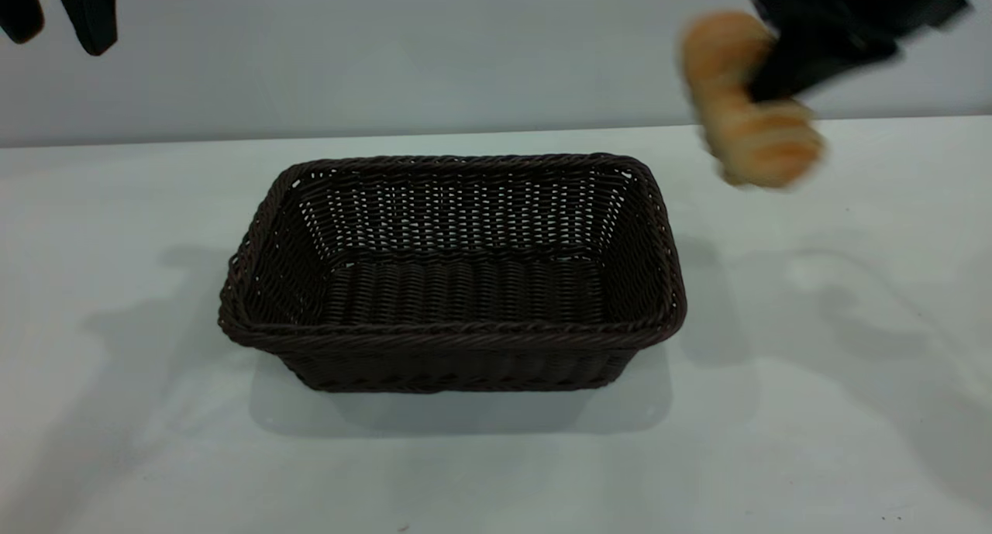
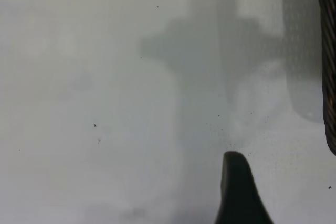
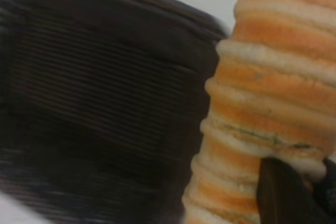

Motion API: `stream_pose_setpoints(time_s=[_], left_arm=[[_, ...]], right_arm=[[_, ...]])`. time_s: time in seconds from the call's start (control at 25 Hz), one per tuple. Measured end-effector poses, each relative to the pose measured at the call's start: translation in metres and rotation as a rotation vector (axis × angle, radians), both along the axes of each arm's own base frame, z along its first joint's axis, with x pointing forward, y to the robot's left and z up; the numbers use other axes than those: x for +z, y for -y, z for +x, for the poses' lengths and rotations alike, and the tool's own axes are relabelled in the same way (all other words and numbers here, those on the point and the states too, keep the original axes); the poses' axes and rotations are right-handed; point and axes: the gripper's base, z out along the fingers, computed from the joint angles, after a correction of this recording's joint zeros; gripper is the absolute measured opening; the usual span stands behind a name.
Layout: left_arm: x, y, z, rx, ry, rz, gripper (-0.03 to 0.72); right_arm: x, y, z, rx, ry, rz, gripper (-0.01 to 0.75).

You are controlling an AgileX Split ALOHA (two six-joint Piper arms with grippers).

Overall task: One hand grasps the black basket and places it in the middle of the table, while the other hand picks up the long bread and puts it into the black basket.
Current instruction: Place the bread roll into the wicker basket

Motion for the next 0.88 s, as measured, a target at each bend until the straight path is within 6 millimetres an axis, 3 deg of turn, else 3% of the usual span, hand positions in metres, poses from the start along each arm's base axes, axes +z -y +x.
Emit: stream_pose_setpoints(time_s=[0.12,0.24,0.44,0.52,0.64,0.76,0.88], left_arm=[[0.0,0.0,0.0,0.0,0.0,0.0,0.517],[0.0,0.0,0.0,0.0,0.0,0.0,0.517],[0.0,0.0,0.0,0.0,-0.001,0.0,0.517],[0.0,0.0,0.0,0.0,-0.001,0.0,0.517],[0.0,0.0,0.0,0.0,-0.002,0.0,0.517],[0.0,0.0,0.0,-0.004,-0.002,0.001,0.517],[0.0,0.0,0.0,-0.023,-0.005,0.005,0.517]], right_arm=[[0.013,-0.039,-0.002,0.073,0.012,0.069,0.039],[0.008,-0.078,-0.005,0.141,0.009,0.094,0.039],[-0.035,-0.115,-0.005,0.137,-0.042,0.103,0.082],[-0.046,-0.117,-0.004,0.124,-0.051,0.095,0.136],[-0.047,-0.116,-0.001,0.115,-0.037,0.088,0.251],[-0.038,-0.108,0.0,0.125,-0.012,0.072,0.364],[-0.019,-0.089,0.001,0.119,-0.028,0.061,0.408]])
